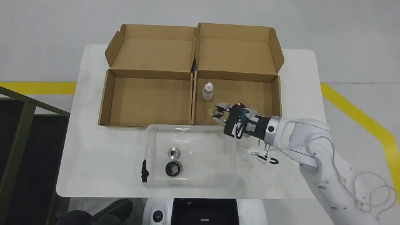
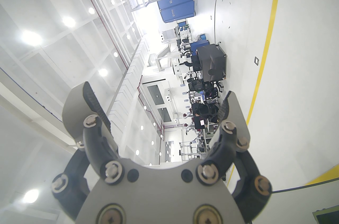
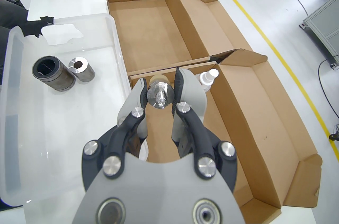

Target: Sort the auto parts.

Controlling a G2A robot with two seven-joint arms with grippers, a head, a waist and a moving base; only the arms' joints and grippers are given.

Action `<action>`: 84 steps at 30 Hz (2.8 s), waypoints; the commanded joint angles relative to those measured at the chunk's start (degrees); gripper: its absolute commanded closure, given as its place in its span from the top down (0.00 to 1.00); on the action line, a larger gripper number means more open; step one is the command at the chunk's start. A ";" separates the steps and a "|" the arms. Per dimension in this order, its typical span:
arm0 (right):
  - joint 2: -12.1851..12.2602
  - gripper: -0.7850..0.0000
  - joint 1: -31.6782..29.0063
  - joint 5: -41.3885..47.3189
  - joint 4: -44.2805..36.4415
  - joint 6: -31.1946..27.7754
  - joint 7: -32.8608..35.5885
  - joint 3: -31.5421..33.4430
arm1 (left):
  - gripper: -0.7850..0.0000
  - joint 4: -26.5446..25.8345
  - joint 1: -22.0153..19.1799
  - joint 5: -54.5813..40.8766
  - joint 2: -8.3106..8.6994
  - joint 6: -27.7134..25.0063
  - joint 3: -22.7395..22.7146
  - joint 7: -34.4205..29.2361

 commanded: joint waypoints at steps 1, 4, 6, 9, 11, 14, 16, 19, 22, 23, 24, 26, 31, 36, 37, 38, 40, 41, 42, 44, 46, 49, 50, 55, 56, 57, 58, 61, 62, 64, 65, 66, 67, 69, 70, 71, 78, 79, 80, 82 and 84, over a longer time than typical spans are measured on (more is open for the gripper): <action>-0.09 0.00 1.23 0.76 1.58 0.22 0.86 -0.39 | 1.00 0.00 0.00 0.00 0.00 0.00 0.00 0.00; -0.24 0.00 3.11 1.53 3.93 0.57 2.09 -1.12 | 1.00 0.00 0.00 0.00 0.00 0.00 0.00 0.00; -0.33 0.00 4.49 1.68 5.69 0.58 3.08 -1.68 | 1.00 0.00 0.00 0.00 0.00 0.00 0.00 0.00; -0.54 0.00 6.60 1.68 8.39 1.15 4.67 -2.70 | 1.00 0.00 0.00 0.00 0.00 0.00 0.00 0.00; -0.71 0.00 7.87 1.48 10.05 1.78 5.66 -3.54 | 1.00 0.00 0.00 0.00 0.00 0.00 0.00 0.00; -1.02 0.00 9.61 1.01 12.36 2.97 6.87 -4.93 | 1.00 0.00 0.00 0.00 0.00 0.00 0.00 0.00; -1.25 0.00 10.89 0.69 14.04 3.67 7.48 -5.85 | 1.00 0.00 0.00 0.00 0.00 0.00 0.00 0.00; -1.62 0.00 12.93 0.44 16.72 4.29 8.54 -7.28 | 1.00 0.00 0.00 0.00 0.00 0.00 0.00 0.00; -2.03 0.00 14.79 0.37 19.20 5.09 9.25 -8.66 | 1.00 0.00 0.00 0.00 0.00 0.00 0.00 0.00; -2.17 0.00 15.31 0.35 19.99 5.32 9.41 -9.11 | 1.00 0.00 0.00 0.00 0.00 0.00 0.00 0.00; -2.30 0.00 15.82 0.26 20.76 5.59 9.59 -9.56 | 1.00 0.00 0.00 0.00 0.00 0.00 0.00 0.00; -2.58 0.00 16.74 0.28 22.32 6.26 9.86 -10.39 | 1.00 0.00 0.00 0.00 0.00 0.00 0.00 0.00; -3.27 0.00 18.84 -0.52 25.76 7.64 10.58 -12.51 | 1.00 0.00 0.00 0.00 0.00 0.00 0.00 0.00; -3.86 0.06 20.39 -0.86 28.13 8.05 10.84 -14.26 | 1.00 0.00 0.00 0.00 0.00 0.00 0.00 0.00; -3.96 0.14 20.57 -0.91 28.49 8.12 10.86 -14.53 | 1.00 0.00 0.00 0.00 0.00 0.00 0.00 0.00; -4.05 0.20 20.71 -0.97 28.85 8.33 10.94 -14.76 | 1.00 0.00 0.00 0.00 0.00 0.00 0.00 0.00; -4.22 0.26 20.95 -1.16 29.45 8.79 11.07 -15.16 | 1.00 0.00 0.00 0.00 0.00 0.00 0.00 0.00; -4.30 0.26 21.09 -1.30 29.72 9.01 11.07 -15.32 | 1.00 0.00 0.00 0.00 0.00 0.00 0.00 0.00; -4.38 0.27 21.21 -1.38 29.93 9.19 10.99 -15.48 | 1.00 0.00 0.00 0.00 0.00 0.00 0.00 0.00; -4.52 0.35 21.38 -1.30 30.25 9.50 10.83 -15.68 | 1.00 0.00 0.00 0.00 0.00 0.00 0.00 0.00; -4.62 0.44 21.43 -1.16 29.89 9.90 10.53 -15.72 | 1.00 0.00 0.00 0.00 0.00 0.00 0.00 0.00; -4.55 0.64 20.98 -1.05 28.71 10.03 10.34 -15.23 | 1.00 0.00 0.00 0.00 0.00 0.00 0.00 0.00; -4.46 0.71 20.66 -1.01 28.15 9.99 10.32 -14.88 | 1.00 0.00 0.00 0.00 0.00 0.00 0.00 0.00; -3.56 0.88 17.65 0.14 23.79 9.15 9.48 -11.54 | 1.00 0.00 0.00 0.00 0.00 0.00 0.00 0.00; -3.32 0.89 16.82 0.36 22.59 8.96 9.21 -10.62 | 1.00 0.00 0.00 0.00 0.00 0.00 0.00 0.00; -3.07 0.91 15.98 0.24 21.20 8.94 9.05 -9.70 | 1.00 0.00 0.00 0.00 0.00 0.00 0.00 0.00; -2.83 0.92 14.99 0.22 19.70 8.94 8.70 -8.83 | 1.00 0.00 0.00 0.00 0.00 0.00 0.00 0.00; -2.20 0.93 11.79 1.35 15.14 8.21 7.19 -6.42 | 1.00 0.00 0.00 0.00 0.00 0.00 0.00 0.00; -2.00 0.93 10.71 1.85 13.64 7.89 6.68 -5.65 | 1.00 0.00 0.00 0.00 0.00 0.00 0.00 0.00; -1.64 0.92 8.72 2.61 10.88 7.22 5.71 -4.24 | 1.00 0.00 0.00 0.00 0.00 0.00 0.00 0.00; -1.49 0.90 7.77 3.07 9.54 6.85 5.25 -3.67 | 1.00 0.00 0.00 0.00 0.00 0.00 0.00 0.00; -1.34 0.89 6.89 3.15 8.14 6.52 4.98 -3.20 | 1.00 0.00 0.00 0.00 0.00 0.00 0.00 0.00; -1.23 0.89 5.98 3.48 6.82 6.25 4.46 -2.86 | 1.00 0.00 0.00 0.00 0.00 0.00 0.00 0.00; -1.06 0.89 4.27 4.48 4.60 5.48 3.23 -2.54 | 1.00 0.00 0.00 0.00 0.00 0.00 0.00 0.00; -0.98 0.90 3.61 4.35 3.40 5.07 2.94 -2.51 | 1.00 0.00 0.00 0.00 0.00 0.00 0.00 0.00; -0.92 0.90 2.97 4.23 2.31 4.74 2.37 -2.57 | 1.00 0.00 0.00 0.00 0.00 0.00 0.00 0.00; -0.84 0.92 -0.58 1.55 -3.34 2.06 0.92 -6.57 | 1.00 0.00 0.00 0.00 0.00 0.00 0.00 0.00; -0.89 0.92 -0.84 1.26 -3.62 1.66 0.76 -7.51 | 1.00 0.00 0.00 0.00 0.00 0.00 0.00 0.00; -0.96 0.93 -1.04 1.05 -3.66 1.54 0.57 -8.37 | 1.00 0.00 0.00 0.00 0.00 0.00 0.00 0.00; -1.11 0.92 -1.07 0.13 -3.42 1.24 0.39 -10.16 | 1.00 0.00 0.00 0.00 0.00 0.00 0.00 0.00; -1.31 0.90 -0.83 -0.87 -2.71 1.49 0.44 -11.81 | 1.00 0.00 0.00 0.00 0.00 0.00 0.00 0.00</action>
